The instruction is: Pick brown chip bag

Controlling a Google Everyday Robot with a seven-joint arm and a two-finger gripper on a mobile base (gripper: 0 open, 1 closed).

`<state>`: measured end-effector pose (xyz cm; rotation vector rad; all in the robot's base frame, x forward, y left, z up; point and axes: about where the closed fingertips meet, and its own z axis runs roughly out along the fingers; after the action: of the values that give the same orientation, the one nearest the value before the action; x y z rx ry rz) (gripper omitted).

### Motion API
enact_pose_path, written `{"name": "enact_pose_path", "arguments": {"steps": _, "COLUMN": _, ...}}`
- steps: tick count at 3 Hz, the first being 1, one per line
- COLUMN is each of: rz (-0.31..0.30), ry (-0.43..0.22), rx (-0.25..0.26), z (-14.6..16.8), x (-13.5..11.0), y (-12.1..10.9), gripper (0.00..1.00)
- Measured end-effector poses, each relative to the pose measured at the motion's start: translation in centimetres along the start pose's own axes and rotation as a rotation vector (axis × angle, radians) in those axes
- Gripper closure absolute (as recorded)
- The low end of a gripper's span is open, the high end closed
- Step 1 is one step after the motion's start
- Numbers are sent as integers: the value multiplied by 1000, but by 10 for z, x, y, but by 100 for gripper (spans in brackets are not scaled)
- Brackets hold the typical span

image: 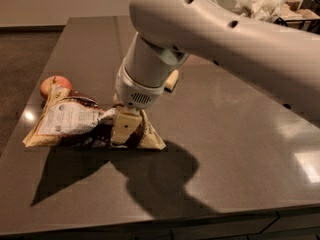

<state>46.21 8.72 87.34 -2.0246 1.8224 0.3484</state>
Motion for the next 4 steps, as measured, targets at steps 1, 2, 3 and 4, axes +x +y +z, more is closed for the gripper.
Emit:
{"name": "enact_pose_path", "arguments": {"steps": 1, "rz": -2, "ry": -20, "rx": -8, "z": -5, "x": -1, "y": -3, "gripper": 62}}
{"name": "enact_pose_path", "arguments": {"steps": 2, "rz": -44, "ry": -79, "rx": -39, "z": -31, "x": 2, "y": -8, "gripper": 87}}
{"name": "enact_pose_path", "arguments": {"steps": 3, "rz": -130, "ry": -156, "rx": -77, "z": -67, "x": 6, "y": -15, "gripper": 100}}
{"name": "enact_pose_path", "arguments": {"steps": 4, "rz": -226, "ry": -255, "rx": -103, "z": -111, "x": 6, "y": -22, "gripper": 100}}
